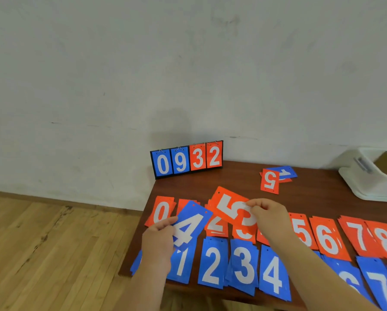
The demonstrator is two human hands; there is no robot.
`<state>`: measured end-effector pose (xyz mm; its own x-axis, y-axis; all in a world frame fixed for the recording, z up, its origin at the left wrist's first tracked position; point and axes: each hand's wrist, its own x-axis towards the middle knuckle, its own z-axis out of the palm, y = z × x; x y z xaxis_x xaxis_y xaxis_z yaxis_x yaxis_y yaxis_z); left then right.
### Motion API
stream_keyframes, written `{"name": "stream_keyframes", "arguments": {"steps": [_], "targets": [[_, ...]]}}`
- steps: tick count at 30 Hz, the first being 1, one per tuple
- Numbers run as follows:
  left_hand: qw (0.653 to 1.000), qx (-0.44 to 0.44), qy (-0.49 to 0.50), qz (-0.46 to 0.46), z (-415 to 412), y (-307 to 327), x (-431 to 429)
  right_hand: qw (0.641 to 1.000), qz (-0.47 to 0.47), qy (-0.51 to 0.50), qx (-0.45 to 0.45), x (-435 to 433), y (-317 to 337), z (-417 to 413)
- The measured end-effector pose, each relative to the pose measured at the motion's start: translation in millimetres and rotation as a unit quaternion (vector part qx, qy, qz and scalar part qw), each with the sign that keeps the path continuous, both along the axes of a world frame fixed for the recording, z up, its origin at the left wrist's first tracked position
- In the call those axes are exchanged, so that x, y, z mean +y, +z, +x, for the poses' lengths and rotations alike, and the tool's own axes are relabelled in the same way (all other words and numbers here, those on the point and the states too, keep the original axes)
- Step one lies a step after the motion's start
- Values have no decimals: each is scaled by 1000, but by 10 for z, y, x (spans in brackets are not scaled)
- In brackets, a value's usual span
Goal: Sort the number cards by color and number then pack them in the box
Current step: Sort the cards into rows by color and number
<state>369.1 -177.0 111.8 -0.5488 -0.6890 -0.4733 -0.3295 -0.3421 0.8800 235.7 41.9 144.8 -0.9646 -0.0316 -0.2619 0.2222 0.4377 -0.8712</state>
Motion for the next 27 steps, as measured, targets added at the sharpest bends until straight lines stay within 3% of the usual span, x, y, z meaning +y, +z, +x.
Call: {"name": "stream_keyframes", "arguments": {"steps": [8,17,21,27], "targets": [[975,-40,-193,-98,-297,-468,781,993,87,-2,-79,829,-436,69],[904,-84,-376,-185,-613,-1201,1768,975,117,-139,-130,2007,-766,185],[875,-98,-413,-232,-787,-1428,2098,975,122,-123,-142,2394,-914,99],[829,-193,-409,-329,-1022,-1612,2489,978,108,-63,-166,2832,-1153,-305]]}}
